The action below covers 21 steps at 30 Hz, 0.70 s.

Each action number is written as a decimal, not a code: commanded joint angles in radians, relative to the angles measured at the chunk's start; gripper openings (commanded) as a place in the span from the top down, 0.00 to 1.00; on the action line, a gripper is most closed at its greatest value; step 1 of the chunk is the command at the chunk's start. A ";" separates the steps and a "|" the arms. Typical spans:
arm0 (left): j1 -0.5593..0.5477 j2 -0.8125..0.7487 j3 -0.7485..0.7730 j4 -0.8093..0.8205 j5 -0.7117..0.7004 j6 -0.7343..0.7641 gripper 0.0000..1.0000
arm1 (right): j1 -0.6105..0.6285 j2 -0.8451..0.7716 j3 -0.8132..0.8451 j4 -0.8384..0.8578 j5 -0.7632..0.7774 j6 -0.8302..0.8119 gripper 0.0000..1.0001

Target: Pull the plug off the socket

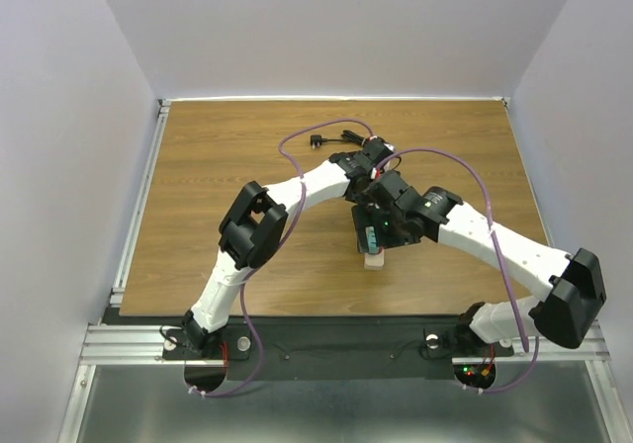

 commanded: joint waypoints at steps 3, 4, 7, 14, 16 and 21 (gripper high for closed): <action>-0.007 0.011 -0.002 0.045 0.018 -0.032 0.22 | 0.083 -0.015 0.006 0.048 0.128 0.097 0.00; -0.007 0.016 -0.002 0.051 0.021 -0.034 0.23 | 0.090 -0.018 0.005 0.046 0.142 0.111 0.00; -0.007 0.042 0.005 0.057 0.039 -0.037 0.36 | 0.106 -0.030 -0.005 0.049 0.165 0.147 0.00; -0.008 0.053 -0.073 0.088 0.055 -0.064 0.57 | 0.113 -0.122 -0.029 0.049 0.214 0.174 0.00; -0.007 0.034 -0.115 0.111 0.055 -0.071 0.57 | 0.113 -0.159 -0.028 0.049 0.231 0.181 0.00; -0.007 0.033 -0.124 0.120 0.065 -0.080 0.70 | 0.113 -0.217 -0.046 0.045 0.248 0.187 0.00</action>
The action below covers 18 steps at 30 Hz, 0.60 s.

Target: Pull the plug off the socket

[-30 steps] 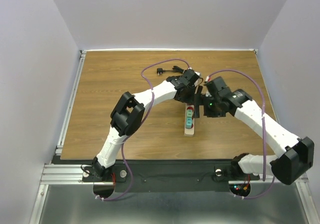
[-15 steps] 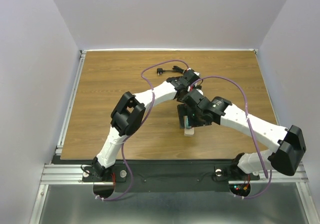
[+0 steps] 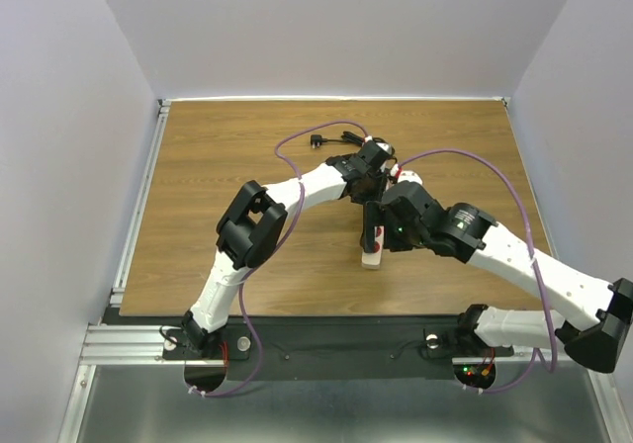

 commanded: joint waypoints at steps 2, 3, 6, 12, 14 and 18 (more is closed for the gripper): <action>-0.017 0.041 -0.049 0.009 0.064 -0.034 0.81 | 0.007 -0.046 -0.032 0.033 0.059 0.025 0.00; -0.019 0.043 -0.047 0.011 0.063 -0.037 0.90 | 0.007 -0.052 -0.034 0.031 0.062 0.036 0.00; -0.019 0.036 -0.047 0.006 0.032 -0.046 1.00 | 0.007 -0.091 -0.031 0.027 0.083 0.056 0.00; 0.041 -0.010 -0.046 -0.004 -0.061 -0.083 1.00 | 0.007 -0.167 -0.020 0.004 0.122 0.079 0.00; 0.081 -0.033 -0.047 -0.009 -0.066 -0.098 1.00 | 0.007 -0.169 -0.022 -0.012 0.129 0.076 0.00; 0.142 -0.075 -0.055 -0.027 -0.149 -0.123 1.00 | 0.007 -0.164 -0.029 -0.026 0.132 0.065 0.00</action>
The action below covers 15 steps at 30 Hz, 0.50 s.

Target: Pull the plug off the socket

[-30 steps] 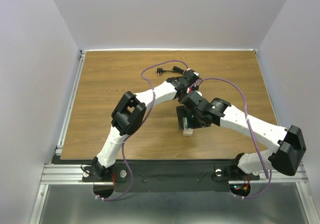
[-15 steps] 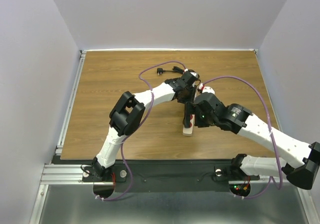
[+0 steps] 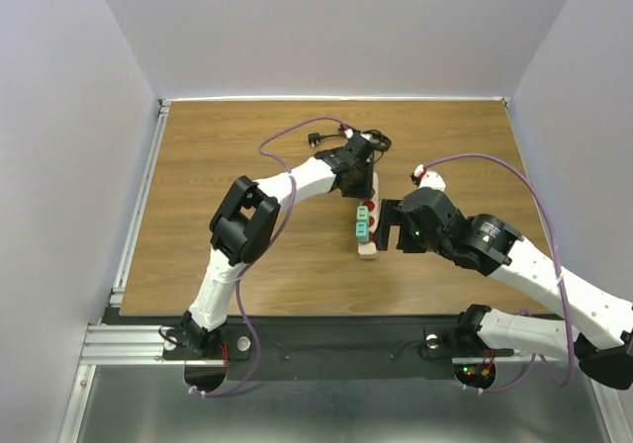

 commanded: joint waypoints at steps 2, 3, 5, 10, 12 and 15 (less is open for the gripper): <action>0.117 -0.077 -0.040 -0.057 -0.134 -0.046 1.00 | 0.007 0.009 0.014 -0.015 0.041 0.000 0.00; 0.142 -0.095 -0.046 -0.057 -0.141 -0.052 1.00 | 0.007 0.016 0.017 -0.015 0.043 -0.003 0.00; 0.162 -0.109 -0.047 -0.058 -0.146 -0.052 1.00 | 0.007 0.029 0.018 -0.015 0.038 -0.010 0.00; 0.190 -0.132 -0.008 -0.124 -0.183 -0.057 1.00 | 0.007 0.070 0.021 -0.005 0.021 -0.035 0.00; 0.190 -0.132 -0.009 -0.134 -0.165 -0.069 1.00 | 0.007 0.084 0.023 0.011 0.012 -0.049 0.00; 0.185 -0.129 -0.046 -0.134 -0.126 -0.104 1.00 | 0.007 0.110 0.018 0.032 -0.006 -0.070 0.00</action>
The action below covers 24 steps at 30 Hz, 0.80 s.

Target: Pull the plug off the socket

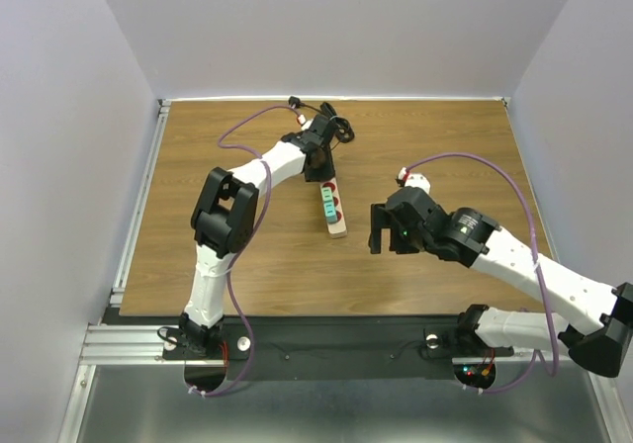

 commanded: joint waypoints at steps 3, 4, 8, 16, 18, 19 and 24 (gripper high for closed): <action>-0.033 -0.090 -0.046 -0.013 0.053 -0.073 0.85 | 0.007 0.040 0.017 0.068 -0.023 -0.063 0.00; -0.034 -0.104 -0.072 0.000 0.067 -0.080 0.77 | 0.007 0.046 0.017 0.076 -0.034 -0.076 0.00; -0.040 -0.124 -0.111 0.058 0.157 -0.120 0.59 | 0.007 0.115 0.021 0.123 -0.052 -0.135 0.00; -0.053 -0.145 -0.070 0.037 0.191 -0.137 0.34 | 0.007 0.246 0.094 0.180 -0.035 -0.231 0.00; -0.053 -0.145 -0.053 0.024 0.196 -0.131 0.33 | 0.007 0.260 0.100 0.186 -0.040 -0.234 0.00; -0.054 -0.142 -0.046 0.021 0.200 -0.131 0.33 | 0.007 0.261 0.100 0.188 -0.038 -0.234 0.00; -0.076 -0.150 -0.059 -0.003 0.196 -0.123 0.34 | 0.004 0.222 0.080 0.193 -0.021 -0.208 0.00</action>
